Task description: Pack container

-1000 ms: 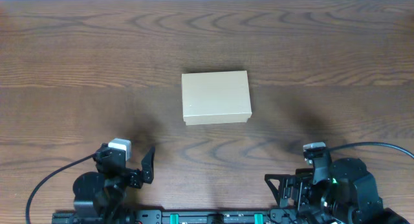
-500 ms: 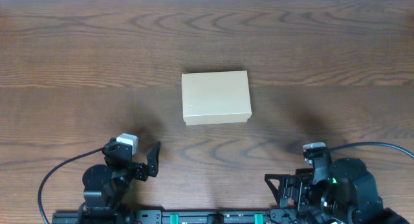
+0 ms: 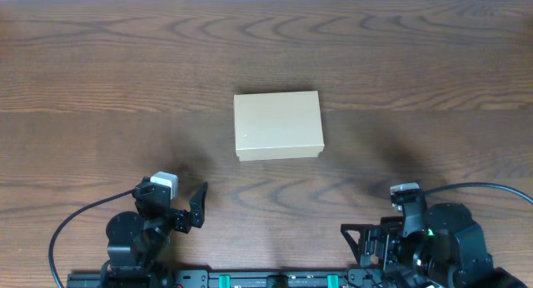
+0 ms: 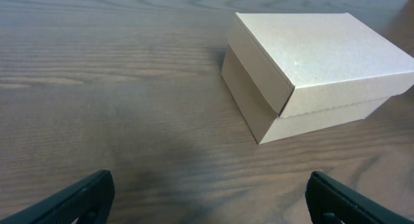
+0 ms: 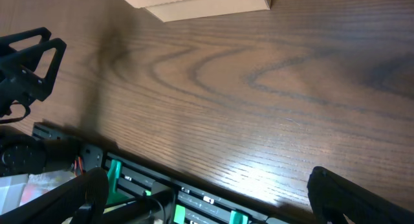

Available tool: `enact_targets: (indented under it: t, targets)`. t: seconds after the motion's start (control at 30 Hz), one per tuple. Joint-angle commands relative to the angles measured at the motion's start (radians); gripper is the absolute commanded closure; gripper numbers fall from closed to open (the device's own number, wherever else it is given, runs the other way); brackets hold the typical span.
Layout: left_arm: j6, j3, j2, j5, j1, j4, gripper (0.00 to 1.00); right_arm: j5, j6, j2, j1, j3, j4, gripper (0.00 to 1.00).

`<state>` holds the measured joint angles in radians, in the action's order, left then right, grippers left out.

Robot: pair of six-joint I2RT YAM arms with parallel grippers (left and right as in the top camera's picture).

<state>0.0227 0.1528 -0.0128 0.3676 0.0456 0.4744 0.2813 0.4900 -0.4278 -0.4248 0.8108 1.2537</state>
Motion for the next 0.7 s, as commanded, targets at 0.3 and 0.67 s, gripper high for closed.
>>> enact_targets:
  t: [0.3,0.67]
  targets:
    - [-0.003,-0.018,0.009,0.018,-0.006,0.000,0.05,0.007,0.007,0.002,-0.002,-0.003,0.000,0.01]
    - [-0.003,-0.018,0.009,0.018,-0.006,0.000,0.05,-0.109,-0.258,0.043,0.004,-0.046,-0.202,0.01]
